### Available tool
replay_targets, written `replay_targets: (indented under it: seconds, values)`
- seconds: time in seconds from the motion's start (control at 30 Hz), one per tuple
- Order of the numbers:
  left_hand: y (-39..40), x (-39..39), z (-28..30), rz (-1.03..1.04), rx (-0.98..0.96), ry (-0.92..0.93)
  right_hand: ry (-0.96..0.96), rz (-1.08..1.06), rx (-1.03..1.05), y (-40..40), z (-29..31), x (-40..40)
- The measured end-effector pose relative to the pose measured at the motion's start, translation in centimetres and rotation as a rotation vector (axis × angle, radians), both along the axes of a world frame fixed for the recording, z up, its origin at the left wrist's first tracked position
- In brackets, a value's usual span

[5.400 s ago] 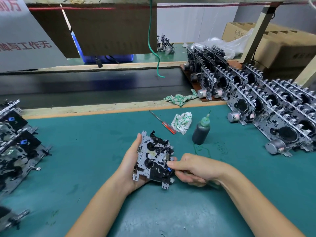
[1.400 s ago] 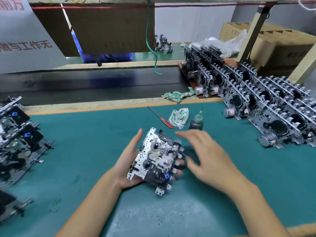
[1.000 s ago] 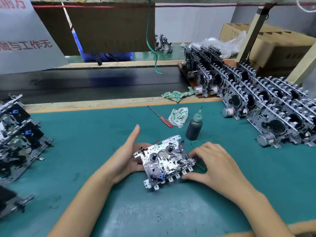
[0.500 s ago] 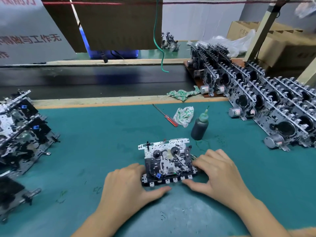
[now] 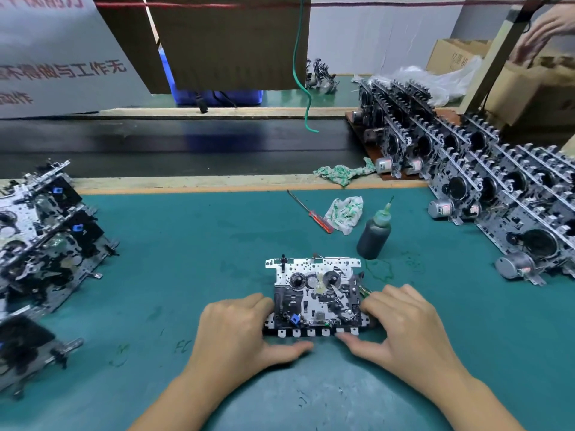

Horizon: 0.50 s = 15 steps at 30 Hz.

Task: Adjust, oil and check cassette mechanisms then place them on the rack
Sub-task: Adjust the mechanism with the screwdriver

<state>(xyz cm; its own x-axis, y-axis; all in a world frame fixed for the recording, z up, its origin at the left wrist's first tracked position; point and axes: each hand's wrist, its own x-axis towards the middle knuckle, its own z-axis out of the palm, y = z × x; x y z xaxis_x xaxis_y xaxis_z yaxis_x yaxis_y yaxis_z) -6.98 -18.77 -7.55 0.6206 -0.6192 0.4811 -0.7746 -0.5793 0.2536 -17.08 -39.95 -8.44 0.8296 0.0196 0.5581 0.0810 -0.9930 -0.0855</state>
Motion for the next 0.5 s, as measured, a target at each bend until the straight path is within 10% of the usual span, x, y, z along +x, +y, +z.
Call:
replay_targets:
  seconds: [0.5]
  values:
    - [0.4, 0.6, 0.0, -0.121, 0.084, 0.056, 0.040, -0.026, 0.006, 0.0, 0.1, -0.1]
